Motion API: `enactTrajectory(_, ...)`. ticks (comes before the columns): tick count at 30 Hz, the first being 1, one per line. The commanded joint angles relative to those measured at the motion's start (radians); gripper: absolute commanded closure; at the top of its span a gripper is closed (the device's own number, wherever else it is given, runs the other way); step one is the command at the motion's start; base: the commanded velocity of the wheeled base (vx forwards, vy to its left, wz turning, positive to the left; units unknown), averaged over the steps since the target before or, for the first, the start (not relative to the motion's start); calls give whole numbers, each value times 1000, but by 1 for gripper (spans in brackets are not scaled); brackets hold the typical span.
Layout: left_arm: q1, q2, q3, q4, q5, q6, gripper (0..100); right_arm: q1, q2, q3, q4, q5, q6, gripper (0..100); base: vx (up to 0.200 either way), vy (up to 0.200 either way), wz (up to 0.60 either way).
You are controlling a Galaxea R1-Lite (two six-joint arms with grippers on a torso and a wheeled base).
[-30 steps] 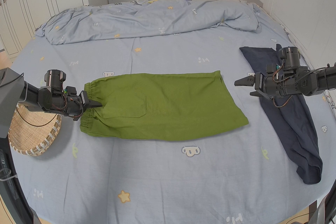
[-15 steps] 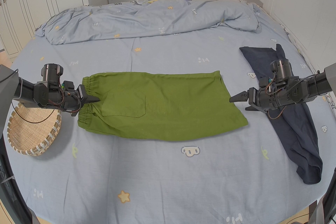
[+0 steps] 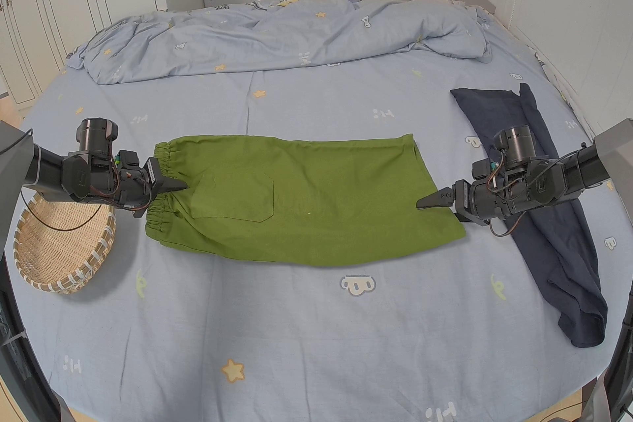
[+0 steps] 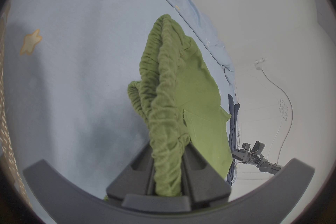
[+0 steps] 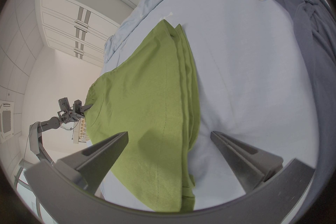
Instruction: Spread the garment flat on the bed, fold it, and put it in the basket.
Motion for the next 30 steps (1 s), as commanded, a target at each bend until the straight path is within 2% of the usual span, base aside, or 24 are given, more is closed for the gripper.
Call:
enactTrajectory(1,0,-1,0,-1,0,0,100,7,6,17,7,16,1,0,0,0,0)
enactTrajectory(3,0,-1,0,-1,0,1,100,14,1,23,7,33,4,0,0,0,0)
enactTrajectory(20,0,-2,4,-1,0,3,100,44,-72,64,5,34,6,0,0,0,0)
enactTrajectory(21,-2,-2,4,-1,0,3,100,37,-66,58,5,33,1,100,0,0,0)
enactTrajectory(30,-2,-2,4,-1,0,4,100,11,-51,66,-59,27,3,100,0,0,0)
